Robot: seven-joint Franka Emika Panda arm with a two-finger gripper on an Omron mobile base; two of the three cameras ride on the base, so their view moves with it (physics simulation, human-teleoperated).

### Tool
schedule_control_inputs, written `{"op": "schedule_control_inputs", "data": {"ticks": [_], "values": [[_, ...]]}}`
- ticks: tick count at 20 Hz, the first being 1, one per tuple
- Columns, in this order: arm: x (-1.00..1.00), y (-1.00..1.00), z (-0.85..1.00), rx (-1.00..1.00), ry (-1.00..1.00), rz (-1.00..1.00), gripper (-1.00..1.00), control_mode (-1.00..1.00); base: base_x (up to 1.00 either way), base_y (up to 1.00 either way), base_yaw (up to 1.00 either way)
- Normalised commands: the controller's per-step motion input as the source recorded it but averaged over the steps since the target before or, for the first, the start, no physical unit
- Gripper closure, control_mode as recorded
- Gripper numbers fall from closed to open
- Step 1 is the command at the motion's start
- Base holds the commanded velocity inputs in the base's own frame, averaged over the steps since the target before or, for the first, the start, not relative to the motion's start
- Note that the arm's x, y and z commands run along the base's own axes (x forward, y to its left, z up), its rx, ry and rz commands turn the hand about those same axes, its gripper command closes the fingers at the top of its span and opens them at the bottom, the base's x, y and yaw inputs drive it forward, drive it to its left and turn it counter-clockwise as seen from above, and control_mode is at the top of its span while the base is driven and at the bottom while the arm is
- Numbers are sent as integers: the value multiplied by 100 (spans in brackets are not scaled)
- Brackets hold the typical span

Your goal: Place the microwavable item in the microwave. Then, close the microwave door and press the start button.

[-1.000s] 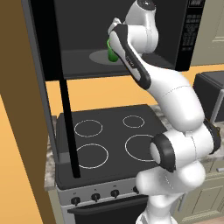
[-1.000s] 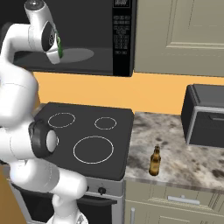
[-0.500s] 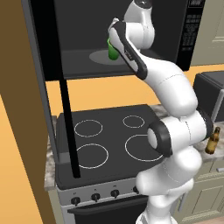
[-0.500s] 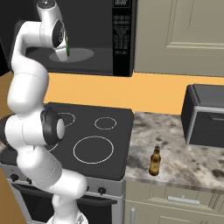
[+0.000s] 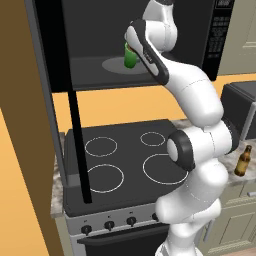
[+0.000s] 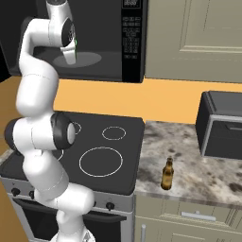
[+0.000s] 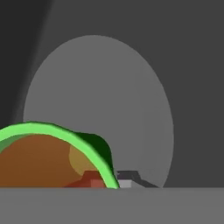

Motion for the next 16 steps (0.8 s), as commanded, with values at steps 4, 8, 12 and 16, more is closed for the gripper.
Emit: {"op": "schedule_control_inputs", "data": {"ticks": [4, 8, 12, 16], "values": [[0, -1, -2, 0, 0, 0, -100, -100, 0, 0, 0], [0, -6, 4, 0, -1, 0, -100, -100, 0, 0, 0], [0, -10, 9, 0, -4, 0, -100, -100, 0, 0, 0], [0, -1, 20, 0, -15, 0, -100, -100, 0, 0, 0]]}}
